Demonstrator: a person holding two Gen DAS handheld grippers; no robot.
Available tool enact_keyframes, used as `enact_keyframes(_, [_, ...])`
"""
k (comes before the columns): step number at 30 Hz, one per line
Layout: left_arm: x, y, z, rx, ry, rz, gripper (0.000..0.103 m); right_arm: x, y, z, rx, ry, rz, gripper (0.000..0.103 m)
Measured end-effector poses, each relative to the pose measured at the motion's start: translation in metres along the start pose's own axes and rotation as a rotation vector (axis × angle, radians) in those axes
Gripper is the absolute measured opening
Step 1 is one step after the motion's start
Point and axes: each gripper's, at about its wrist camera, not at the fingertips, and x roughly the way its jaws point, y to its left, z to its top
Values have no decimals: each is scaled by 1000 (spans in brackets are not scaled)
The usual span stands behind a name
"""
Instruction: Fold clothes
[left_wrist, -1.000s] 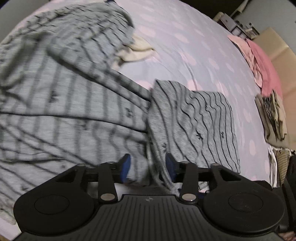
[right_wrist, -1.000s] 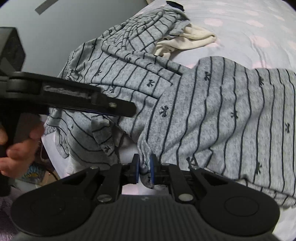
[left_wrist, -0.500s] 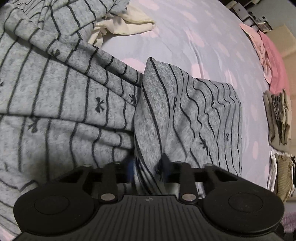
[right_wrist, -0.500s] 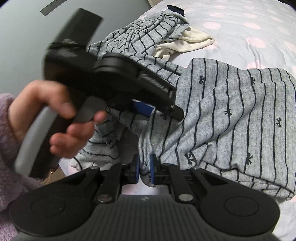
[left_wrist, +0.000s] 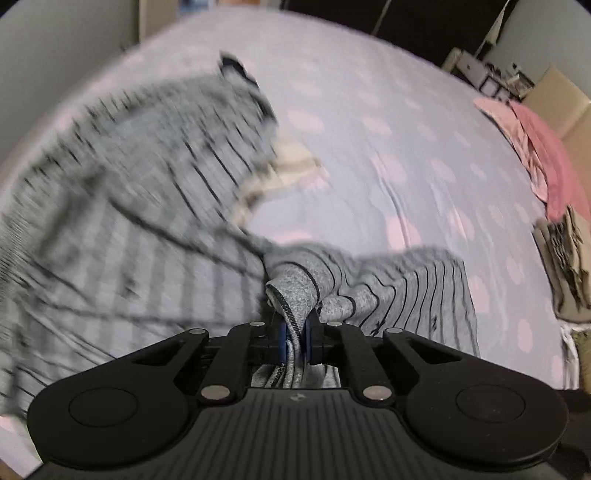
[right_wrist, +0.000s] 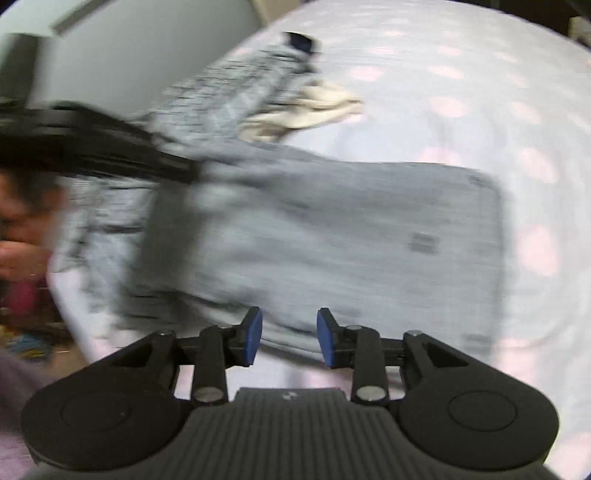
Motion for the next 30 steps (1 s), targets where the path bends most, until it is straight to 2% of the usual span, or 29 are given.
enact_keyframes(2, [-15,9,8,-12,-43,18,7,7,-15,2,38,29,-54,38])
enact_keyframes(6, [-46,22,23,-31,-115,83,7,18,-35,0,124,85,-60,38])
enact_keyframes(9, [-67,41,31,-50,-166,182,7,23,-40,-3,136,113,-49,40])
enact_keyframes(12, [-66,64,35,-69,-178,328,7,25,-42,-5,124,119,-55,41])
enact_keyframes(15, [-48,86,33,-100,-144,357,8,26,-50,-8,133,118,-51,43])
enact_keyframes(16, [-42,89,31,-97,-141,358,10,26,-53,-8,141,115,-46,43])
enact_keyframes(18, [-38,86,25,-47,-142,408,18,27,-61,-7,157,110,-40,43])
enact_keyframes(22, [-40,68,12,61,-174,500,44,22,-72,-10,184,98,-33,43])
enact_keyframes(24, [-47,53,2,117,-205,526,47,21,-75,-15,181,101,-45,43])
enact_keyframes(26, [-52,33,-7,176,-212,518,48,22,-77,-21,166,110,-73,43])
enact_keyframes(30, [-49,-11,-32,299,-169,417,48,21,-75,-44,93,111,-130,46])
